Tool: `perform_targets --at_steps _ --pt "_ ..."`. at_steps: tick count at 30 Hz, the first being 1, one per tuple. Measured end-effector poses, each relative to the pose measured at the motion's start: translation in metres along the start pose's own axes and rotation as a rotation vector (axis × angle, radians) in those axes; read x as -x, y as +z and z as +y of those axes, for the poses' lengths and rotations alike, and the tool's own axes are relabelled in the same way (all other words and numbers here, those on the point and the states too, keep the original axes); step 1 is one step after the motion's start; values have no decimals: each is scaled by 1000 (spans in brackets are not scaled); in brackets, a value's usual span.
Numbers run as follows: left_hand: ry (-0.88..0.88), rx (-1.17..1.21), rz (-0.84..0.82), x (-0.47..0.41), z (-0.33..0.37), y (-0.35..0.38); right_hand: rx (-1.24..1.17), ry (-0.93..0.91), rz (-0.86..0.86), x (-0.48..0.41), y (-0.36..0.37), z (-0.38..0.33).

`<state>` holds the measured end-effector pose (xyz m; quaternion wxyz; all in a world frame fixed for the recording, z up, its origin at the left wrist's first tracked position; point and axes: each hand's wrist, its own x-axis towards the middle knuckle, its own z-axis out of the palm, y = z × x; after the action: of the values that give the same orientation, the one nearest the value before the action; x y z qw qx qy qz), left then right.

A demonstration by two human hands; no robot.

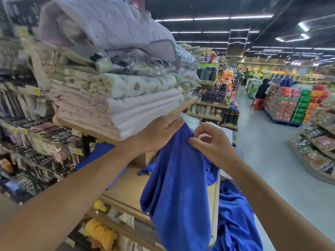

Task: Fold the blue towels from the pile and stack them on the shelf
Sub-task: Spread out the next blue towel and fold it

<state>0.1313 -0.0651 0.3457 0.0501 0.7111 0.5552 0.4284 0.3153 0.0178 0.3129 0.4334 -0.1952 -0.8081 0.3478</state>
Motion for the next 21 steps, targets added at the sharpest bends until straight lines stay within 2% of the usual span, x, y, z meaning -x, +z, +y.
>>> perform_targets --at_steps 3,9,14,17,21 --pt "40 -6 -8 -5 7 -9 -63 -15 -25 -5 -5 -2" --pt "12 82 16 -9 12 -26 -207 -55 -115 -13 -1 -17" --pt "160 -144 135 -9 20 -39 -338 -21 -127 -19 8 -30" --pt "218 -360 191 -10 22 -47 -305 6 -217 -21 12 -35" --pt "258 -468 264 -9 17 -55 -238 32 -318 -21 8 -29"
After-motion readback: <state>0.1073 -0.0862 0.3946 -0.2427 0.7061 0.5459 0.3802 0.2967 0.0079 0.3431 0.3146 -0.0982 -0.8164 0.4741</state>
